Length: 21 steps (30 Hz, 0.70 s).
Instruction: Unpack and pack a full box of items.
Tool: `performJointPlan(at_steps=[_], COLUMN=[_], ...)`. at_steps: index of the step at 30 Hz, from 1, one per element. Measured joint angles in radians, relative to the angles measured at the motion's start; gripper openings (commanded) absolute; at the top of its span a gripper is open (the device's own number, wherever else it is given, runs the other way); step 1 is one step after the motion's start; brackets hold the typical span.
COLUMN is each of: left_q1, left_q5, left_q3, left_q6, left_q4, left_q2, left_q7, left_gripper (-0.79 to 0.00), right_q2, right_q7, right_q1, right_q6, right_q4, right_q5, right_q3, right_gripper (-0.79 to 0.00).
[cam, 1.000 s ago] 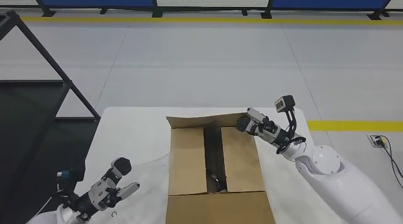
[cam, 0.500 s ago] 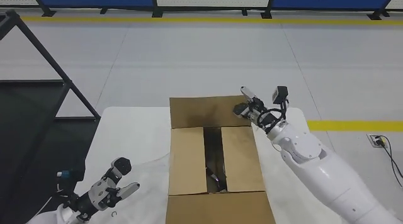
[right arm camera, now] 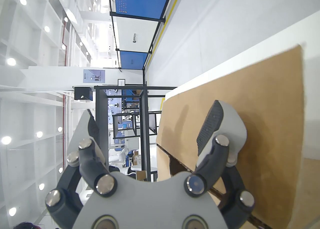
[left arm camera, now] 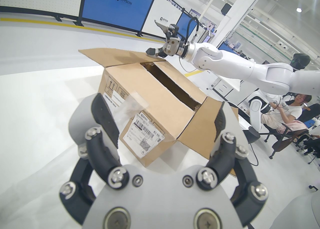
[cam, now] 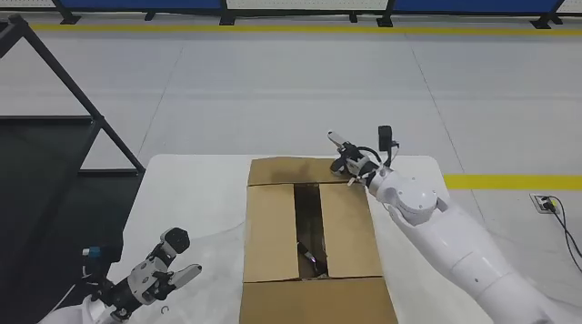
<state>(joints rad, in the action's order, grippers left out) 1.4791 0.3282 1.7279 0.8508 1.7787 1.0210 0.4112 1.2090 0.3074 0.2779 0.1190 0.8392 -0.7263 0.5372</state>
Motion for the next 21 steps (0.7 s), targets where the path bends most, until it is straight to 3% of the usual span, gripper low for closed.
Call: performJointPlan(at_steps=[8, 14, 21], left_q1=[0.0, 0.0, -0.001], left_q5=[0.0, 0.0, -0.002], left_q3=[0.0, 0.0, -0.001], left_q6=[0.0, 0.0, -0.003], left_q4=[0.0, 0.0, 0.006], left_q2=[0.0, 0.0, 0.0], left_q7=[0.0, 0.0, -0.003], left_gripper=[0.0, 0.0, 0.0], right_q2=[0.041, 0.051, 0.007], right_q7=[0.058, 0.054, 0.171], right_q1=[-0.026, -0.016, 0.044], right_q6=[-0.054, 0.035, 0.176], right_q4=[-0.066, -0.094, -0.1], right_q5=[0.023, 0.022, 0.012], right_q3=[0.007, 0.054, 0.169], right_gripper=[0.0, 0.0, 0.0])
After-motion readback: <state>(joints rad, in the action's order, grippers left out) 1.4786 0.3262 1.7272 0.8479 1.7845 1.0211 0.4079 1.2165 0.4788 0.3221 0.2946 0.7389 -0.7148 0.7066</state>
